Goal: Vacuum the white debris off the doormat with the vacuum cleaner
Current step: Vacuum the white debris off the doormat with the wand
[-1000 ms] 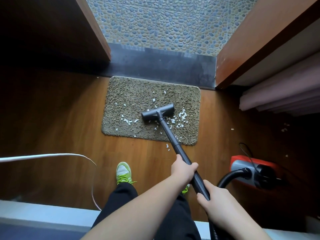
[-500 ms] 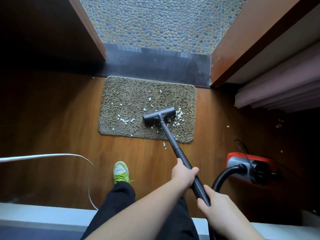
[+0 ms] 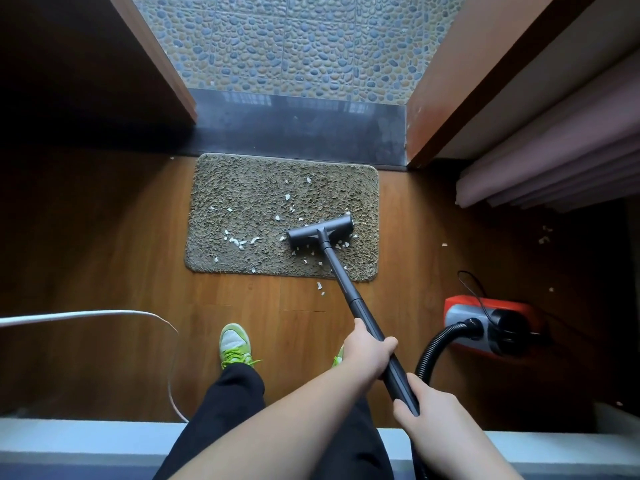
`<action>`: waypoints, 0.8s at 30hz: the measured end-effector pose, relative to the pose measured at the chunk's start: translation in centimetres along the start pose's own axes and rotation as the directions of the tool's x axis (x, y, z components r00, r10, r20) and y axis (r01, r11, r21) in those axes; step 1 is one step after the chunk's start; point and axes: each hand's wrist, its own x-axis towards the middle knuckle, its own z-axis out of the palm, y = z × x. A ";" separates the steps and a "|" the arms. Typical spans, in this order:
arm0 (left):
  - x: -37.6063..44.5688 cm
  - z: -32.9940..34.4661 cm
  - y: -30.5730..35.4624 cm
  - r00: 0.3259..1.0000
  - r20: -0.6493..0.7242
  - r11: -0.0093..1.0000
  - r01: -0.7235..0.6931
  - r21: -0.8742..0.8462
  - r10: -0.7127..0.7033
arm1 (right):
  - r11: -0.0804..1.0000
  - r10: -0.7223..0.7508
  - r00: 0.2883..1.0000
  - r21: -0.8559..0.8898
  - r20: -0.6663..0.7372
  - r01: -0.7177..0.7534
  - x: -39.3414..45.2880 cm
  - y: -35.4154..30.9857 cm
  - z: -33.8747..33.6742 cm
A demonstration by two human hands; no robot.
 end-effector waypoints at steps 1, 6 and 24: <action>0.0 0.2 0.0 1.000 -0.004 1.000 -0.001 0.003 0.001 | 1.000 0.000 1.000 0.007 0.007 0.000 -0.1 0.2 0.1; -0.1 1.3 -0.3 1.000 -0.013 1.000 -0.014 0.024 0.014 | 1.000 0.025 1.000 0.009 0.018 -0.025 -0.5 1.0 0.0; 2.3 2.8 0.6 0.998 -0.044 0.988 -0.048 0.147 0.055 | 0.998 0.000 1.000 0.066 0.010 -0.001 0.7 2.0 -0.3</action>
